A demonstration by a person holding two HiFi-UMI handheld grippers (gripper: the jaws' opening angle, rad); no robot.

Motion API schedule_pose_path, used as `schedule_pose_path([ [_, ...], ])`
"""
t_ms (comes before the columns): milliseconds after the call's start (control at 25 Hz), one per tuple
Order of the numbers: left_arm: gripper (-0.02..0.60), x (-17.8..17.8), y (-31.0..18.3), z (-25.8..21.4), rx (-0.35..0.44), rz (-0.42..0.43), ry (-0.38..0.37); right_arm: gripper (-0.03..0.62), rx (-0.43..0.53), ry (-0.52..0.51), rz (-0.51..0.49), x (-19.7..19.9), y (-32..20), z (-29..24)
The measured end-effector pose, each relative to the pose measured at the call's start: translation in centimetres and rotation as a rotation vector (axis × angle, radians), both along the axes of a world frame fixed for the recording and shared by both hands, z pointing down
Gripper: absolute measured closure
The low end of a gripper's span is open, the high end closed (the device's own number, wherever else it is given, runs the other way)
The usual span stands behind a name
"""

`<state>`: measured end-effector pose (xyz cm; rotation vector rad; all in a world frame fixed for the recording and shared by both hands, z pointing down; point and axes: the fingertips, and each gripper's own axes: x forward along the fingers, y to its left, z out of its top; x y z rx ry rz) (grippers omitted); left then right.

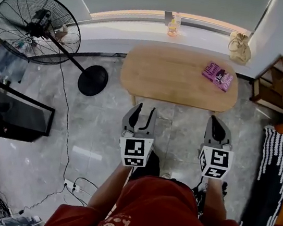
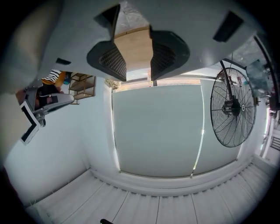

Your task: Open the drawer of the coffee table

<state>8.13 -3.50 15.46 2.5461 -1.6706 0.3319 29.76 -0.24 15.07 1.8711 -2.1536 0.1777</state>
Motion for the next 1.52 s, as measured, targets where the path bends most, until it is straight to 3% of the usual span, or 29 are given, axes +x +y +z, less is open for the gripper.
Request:
schedule_pose_path([
  [320,0.408,-3.5,-7.0,0.6,-0.029,0.015,0.007,0.597,-0.029,-0.003,-0.002,-4.3,-7.4,0.6],
  [800,0.408,-7.7,-13.2,1.7,-0.054,0.007,0.006,0.597,-0.053,0.002,-0.023,-9.2,-14.0,1.5],
  [1120,0.408,-6.5,-15.2,1.8,-0.057,-0.019,-0.017,0.597,-0.043,-0.016,-0.056,-8.1,-17.0,1.8],
  [1520,0.408,-1.7,-16.7,1.3,-0.065,-0.103,-0.019,0.597,-0.037,-0.016,-0.143,-2.8,-20.4,1.4],
])
